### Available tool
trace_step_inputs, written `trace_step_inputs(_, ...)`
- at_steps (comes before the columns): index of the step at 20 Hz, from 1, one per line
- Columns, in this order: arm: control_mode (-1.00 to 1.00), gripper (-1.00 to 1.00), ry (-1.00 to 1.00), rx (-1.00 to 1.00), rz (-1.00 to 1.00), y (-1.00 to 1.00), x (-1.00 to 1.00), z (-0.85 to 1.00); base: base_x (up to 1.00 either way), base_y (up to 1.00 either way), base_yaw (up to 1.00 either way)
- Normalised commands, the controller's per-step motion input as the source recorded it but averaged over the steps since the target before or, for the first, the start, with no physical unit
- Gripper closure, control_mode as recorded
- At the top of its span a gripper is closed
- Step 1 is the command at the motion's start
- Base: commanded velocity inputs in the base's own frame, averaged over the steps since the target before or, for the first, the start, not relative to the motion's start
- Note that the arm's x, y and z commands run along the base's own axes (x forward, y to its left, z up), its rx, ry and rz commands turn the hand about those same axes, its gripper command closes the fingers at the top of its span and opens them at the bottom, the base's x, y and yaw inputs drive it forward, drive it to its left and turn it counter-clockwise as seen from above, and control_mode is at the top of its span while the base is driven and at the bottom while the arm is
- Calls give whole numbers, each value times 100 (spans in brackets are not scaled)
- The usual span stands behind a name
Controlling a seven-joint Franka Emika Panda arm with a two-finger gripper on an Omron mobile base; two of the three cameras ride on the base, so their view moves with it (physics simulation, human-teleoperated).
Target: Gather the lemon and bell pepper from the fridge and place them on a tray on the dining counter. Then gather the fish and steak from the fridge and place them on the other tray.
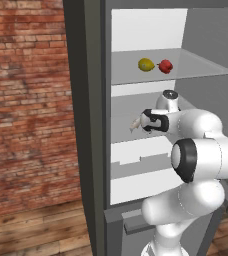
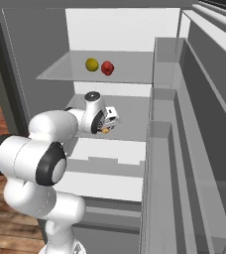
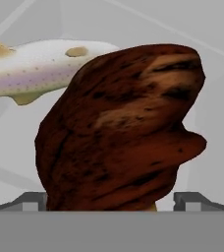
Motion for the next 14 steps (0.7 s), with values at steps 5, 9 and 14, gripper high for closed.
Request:
trace_step_inputs(5, -100, -100, 0, 0, 0, -2, 11, -15, 0, 0, 0)
trace_step_inputs(9, -100, -100, 0, 0, 1, -3, 2, -15, 0, 0, 0)
trace_step_inputs(14, -100, 100, 0, 0, 2, 0, 2, -16, 0, 0, 0)
